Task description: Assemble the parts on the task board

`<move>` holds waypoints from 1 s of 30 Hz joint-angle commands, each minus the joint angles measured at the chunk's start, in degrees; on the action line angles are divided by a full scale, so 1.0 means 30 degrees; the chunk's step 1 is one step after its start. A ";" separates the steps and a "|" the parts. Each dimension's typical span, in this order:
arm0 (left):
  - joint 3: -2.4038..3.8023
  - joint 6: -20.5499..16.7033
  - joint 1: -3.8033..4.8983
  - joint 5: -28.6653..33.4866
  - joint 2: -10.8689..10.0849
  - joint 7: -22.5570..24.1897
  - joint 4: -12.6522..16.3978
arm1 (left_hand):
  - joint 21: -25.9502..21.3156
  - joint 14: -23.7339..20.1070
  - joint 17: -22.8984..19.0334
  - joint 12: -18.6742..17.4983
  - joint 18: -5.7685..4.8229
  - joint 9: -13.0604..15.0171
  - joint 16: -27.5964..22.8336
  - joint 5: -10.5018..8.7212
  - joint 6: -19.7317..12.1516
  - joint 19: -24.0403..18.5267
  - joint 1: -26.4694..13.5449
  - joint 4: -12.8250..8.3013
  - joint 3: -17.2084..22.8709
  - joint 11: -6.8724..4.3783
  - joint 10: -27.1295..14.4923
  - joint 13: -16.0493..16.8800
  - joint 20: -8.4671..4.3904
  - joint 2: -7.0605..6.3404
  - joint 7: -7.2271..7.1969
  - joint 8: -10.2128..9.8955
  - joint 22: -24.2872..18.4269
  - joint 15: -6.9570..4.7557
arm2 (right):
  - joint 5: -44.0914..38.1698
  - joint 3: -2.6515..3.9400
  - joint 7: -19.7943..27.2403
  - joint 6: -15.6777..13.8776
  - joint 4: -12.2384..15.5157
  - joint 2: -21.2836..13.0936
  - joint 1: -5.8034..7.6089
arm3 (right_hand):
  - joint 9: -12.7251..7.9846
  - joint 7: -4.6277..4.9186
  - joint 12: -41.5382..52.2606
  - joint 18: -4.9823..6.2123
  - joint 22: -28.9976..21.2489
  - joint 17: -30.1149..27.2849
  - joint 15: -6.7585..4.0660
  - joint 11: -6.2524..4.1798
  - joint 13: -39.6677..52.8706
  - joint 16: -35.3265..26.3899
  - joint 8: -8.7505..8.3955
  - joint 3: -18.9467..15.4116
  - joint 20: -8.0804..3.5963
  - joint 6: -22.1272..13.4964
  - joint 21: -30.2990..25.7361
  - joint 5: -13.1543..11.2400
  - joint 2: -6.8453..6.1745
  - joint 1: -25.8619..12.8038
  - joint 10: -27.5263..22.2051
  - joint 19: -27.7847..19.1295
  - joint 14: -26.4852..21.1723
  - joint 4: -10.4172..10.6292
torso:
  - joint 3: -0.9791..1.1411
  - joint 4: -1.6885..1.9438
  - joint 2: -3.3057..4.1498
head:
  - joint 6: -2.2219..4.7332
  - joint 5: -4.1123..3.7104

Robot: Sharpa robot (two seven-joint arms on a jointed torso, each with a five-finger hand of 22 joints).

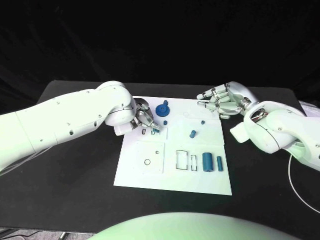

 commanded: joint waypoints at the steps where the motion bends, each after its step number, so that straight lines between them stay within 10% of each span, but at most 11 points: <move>1: -0.0006 -0.2305 -0.0008 0.0344 -0.0284 0.0991 0.0512 | 0.0143 0.2041 0.5030 0.0108 -0.0171 0.0043 0.0058 -0.0069 0.0011 0.0079 -0.0187 -0.3084 0.3251 -0.0006 0.0219 0.0073 0.0037 -0.0053 -0.0020 0.0128 0.1012 0.0080 | 0.0014 -0.0007 0.0300 0.0378 -0.0024 0.0027 -0.0068 | 0.0021 -0.0038 0.0064 0.0029 -0.0030 -0.0036 -0.0068 -0.0042 -0.0024 -0.0087 0.0031 0.0066 0.0006 0.0074 -0.0124 -0.0130 -0.0024 -0.0256 0.0118 -0.0072 0.0955 0.0001 | 0.0003 0.0001 0.0014 | 0.0019 -0.0039; 12: -0.0222 -0.3443 -0.0134 -0.1705 -0.0865 0.1245 0.1437 | 0.0366 0.2041 0.5030 0.0524 -0.0243 0.0221 0.0058 -0.0124 0.0155 0.0256 -0.0620 -0.3322 0.3634 -0.0071 0.0591 0.0499 -0.0007 -0.0243 -0.0099 0.0308 0.1326 0.0033 | 0.0001 -0.0012 0.0305 0.0326 -0.0155 0.0129 -0.0235 | 0.0017 -0.0035 -0.0016 0.0035 -0.0072 -0.0068 -0.0068 -0.0040 -0.0104 -0.0120 0.0026 0.0051 0.0002 0.0063 -0.0158 -0.0312 -0.0054 -0.0337 0.0083 -0.0090 0.0953 0.0019 | -0.0012 0.0009 0.0005 | -0.0036 -0.0106; 30: -0.0364 -0.1257 -0.0314 -0.3390 -0.0692 -0.0020 0.1161 | 0.0274 0.2041 0.5030 0.0457 -0.0211 0.0246 0.0058 -0.0127 0.0193 0.0192 -0.0693 -0.3355 0.3688 -0.0092 0.0568 0.0387 -0.0017 -0.0257 -0.0124 0.0334 0.1204 0.0021 | -0.0154 -0.0012 0.0257 0.0209 -0.0154 0.0263 -0.0309 | 0.0015 -0.0034 -0.0032 0.0043 -0.0113 -0.0069 -0.0067 -0.0038 -0.0120 -0.0122 0.0021 0.0043 0.0002 0.0054 -0.0183 -0.0336 -0.0067 -0.0357 0.0075 -0.0111 0.0954 0.0023 | -0.0006 -0.0026 0.0005 | -0.0130 -0.0007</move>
